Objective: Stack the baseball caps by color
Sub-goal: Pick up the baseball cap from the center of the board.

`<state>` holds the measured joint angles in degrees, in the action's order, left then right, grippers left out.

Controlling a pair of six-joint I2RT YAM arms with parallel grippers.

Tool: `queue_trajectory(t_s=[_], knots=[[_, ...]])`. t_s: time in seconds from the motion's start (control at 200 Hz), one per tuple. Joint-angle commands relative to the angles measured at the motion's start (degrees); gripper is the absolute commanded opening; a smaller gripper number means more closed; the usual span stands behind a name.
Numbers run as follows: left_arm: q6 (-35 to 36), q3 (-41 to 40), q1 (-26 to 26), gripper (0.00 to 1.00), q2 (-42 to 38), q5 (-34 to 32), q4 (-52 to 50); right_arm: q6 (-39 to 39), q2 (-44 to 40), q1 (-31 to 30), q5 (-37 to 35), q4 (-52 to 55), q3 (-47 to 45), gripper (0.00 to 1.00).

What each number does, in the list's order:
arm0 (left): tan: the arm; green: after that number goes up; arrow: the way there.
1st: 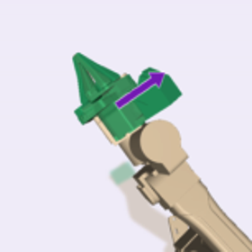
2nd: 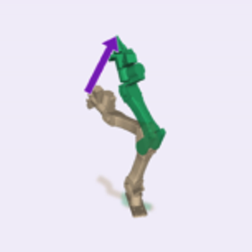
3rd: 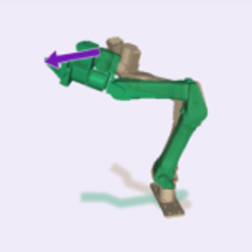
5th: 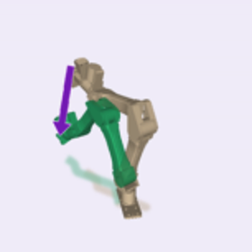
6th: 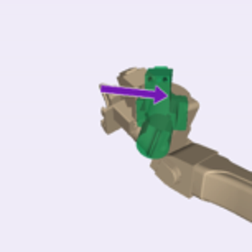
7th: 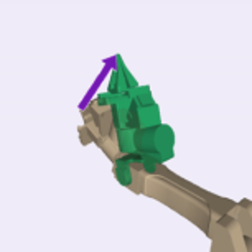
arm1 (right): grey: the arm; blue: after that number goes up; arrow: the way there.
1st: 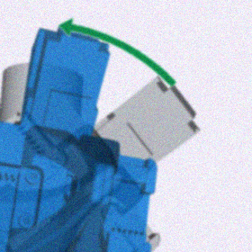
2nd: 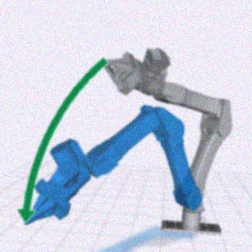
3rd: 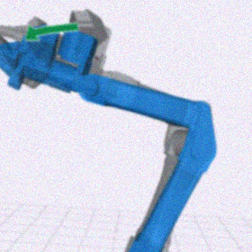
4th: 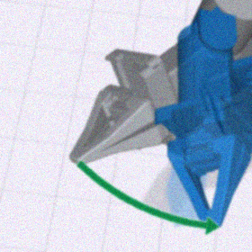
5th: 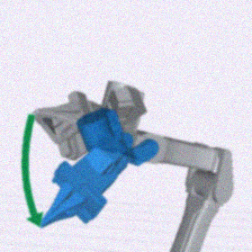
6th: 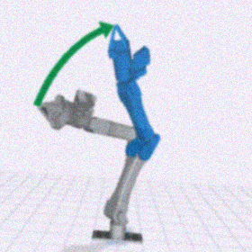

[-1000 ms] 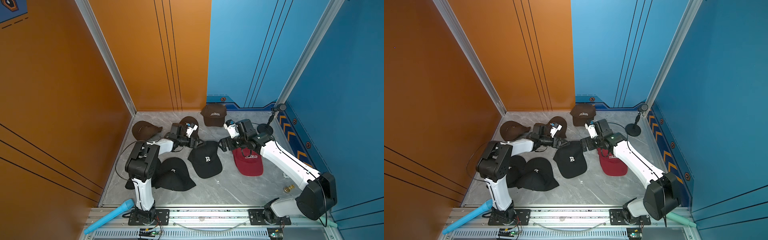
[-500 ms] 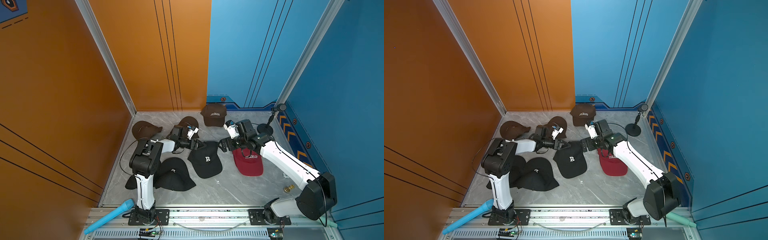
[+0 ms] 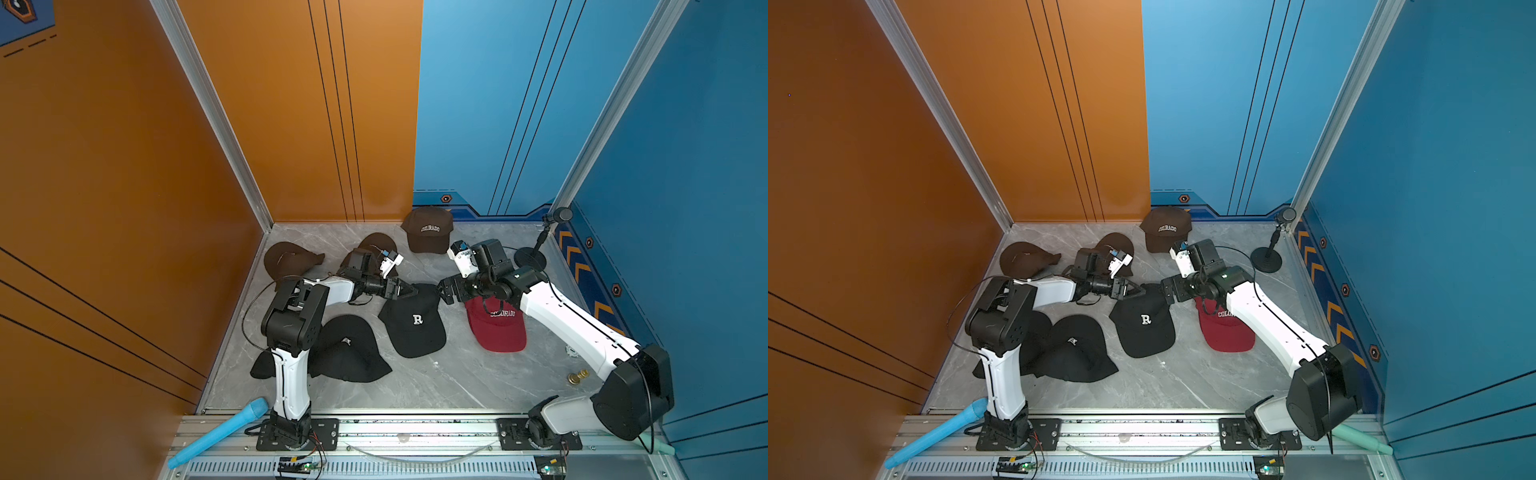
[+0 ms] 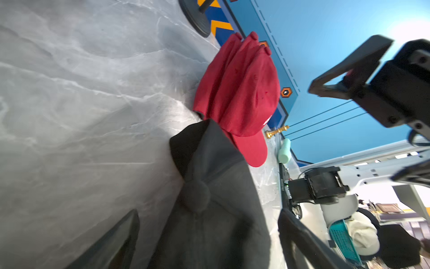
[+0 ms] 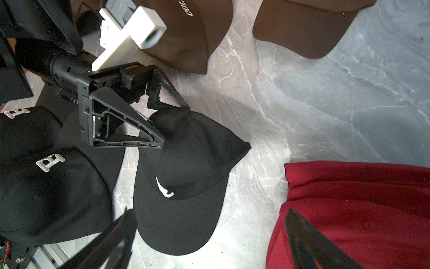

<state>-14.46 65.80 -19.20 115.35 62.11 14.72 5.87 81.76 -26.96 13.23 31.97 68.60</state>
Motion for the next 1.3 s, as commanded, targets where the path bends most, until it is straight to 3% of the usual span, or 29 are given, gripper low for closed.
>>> queue_trajectory(t_s=[0.0,0.14,0.165,0.396,0.591,0.661,0.726,0.766,1.066,1.297], knots=[[-1.4,-0.4,0.0,0.92,-0.2,5.5,2.6,-0.8,0.0,0.2,0.2,0.0,-0.9,1.0],[-1.6,-0.5,0.1,0.88,-0.6,8.0,2.7,-0.7,0.1,0.4,0.3,-0.3,-1.2,1.0],[-1.7,-0.4,0.1,0.82,-0.7,8.5,2.7,-0.7,0.1,0.4,0.3,-0.3,-1.2,1.0],[-2.1,-0.6,0.2,0.68,-1.0,10.4,2.6,-0.7,-0.2,0.6,0.3,-0.3,-1.4,1.0],[-2.3,-0.4,0.2,0.5,-1.6,11.1,2.6,-0.7,-0.5,0.7,0.3,-0.2,-1.5,1.0],[-2.5,-0.3,0.1,0.34,-1.7,11.1,2.6,-0.7,-0.8,0.8,0.2,-0.1,-1.6,1.0],[-2.6,-0.2,0.1,0.1,-1.8,11.0,2.6,-0.8,-1.1,0.8,0.1,-0.1,-1.8,1.0],[-2.7,-0.2,0.1,0.0,-1.8,11.0,2.6,-0.8,-1.2,0.9,0.0,0.0,-1.9,1.0],[-3.4,1.4,0.1,0.0,-2.4,10.4,2.8,-0.6,-1.6,1.2,0.4,-0.1,-2.1,1.0],[-6.7,13.6,-0.2,0.0,-1.8,9.6,2.9,1.9,-1.2,0.2,-0.7,-3.4,-2.4,1.0]])
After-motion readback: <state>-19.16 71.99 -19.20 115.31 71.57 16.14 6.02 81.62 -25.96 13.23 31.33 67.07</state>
